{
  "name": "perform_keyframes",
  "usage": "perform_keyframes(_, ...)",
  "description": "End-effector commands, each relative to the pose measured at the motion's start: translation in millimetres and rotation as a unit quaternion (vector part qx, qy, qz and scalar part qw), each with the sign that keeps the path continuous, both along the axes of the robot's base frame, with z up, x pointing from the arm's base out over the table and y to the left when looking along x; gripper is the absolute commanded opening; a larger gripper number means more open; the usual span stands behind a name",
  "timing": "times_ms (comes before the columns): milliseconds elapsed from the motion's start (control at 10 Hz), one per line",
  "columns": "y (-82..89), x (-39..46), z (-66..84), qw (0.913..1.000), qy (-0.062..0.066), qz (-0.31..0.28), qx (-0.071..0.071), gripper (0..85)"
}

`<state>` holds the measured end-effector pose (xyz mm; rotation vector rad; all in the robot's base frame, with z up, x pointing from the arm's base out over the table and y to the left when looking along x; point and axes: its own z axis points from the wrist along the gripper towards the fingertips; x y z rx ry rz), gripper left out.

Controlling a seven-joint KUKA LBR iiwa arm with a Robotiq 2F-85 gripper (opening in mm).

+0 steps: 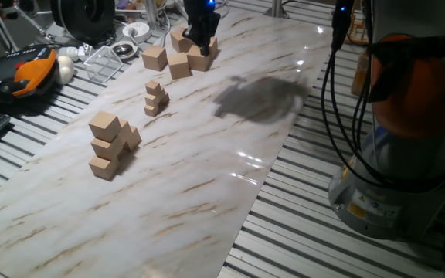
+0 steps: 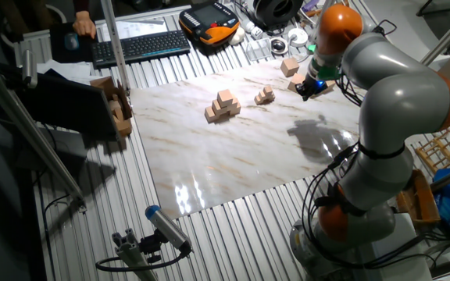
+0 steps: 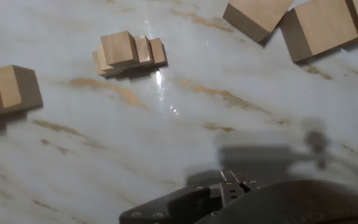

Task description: Stack the blocks into a pyramid shape

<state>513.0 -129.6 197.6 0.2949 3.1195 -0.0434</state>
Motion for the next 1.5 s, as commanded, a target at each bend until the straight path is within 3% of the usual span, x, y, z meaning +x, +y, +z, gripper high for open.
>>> perform_keyframes(0, 0.2, 0.1, 0.1, 1.0000, -0.006, -0.003, -0.006, 0.0)
perform_keyframes(100, 0.2, 0.1, 0.1, 0.9999, -0.012, -0.008, 0.004, 0.0)
perform_keyframes(400, -5.0, 5.0, -0.4, 0.9996, -0.029, -0.006, -0.001, 0.0)
perform_keyframes(800, -33.2, 17.5, 19.8, 0.9998, -0.021, -0.001, -0.007, 0.0)
perform_keyframes(1000, -54.5, 23.1, 15.6, 0.9997, -0.021, 0.008, 0.001, 0.0)
perform_keyframes(1400, -86.0, 24.4, 10.1, 0.9996, -0.019, 0.019, -0.009, 0.0)
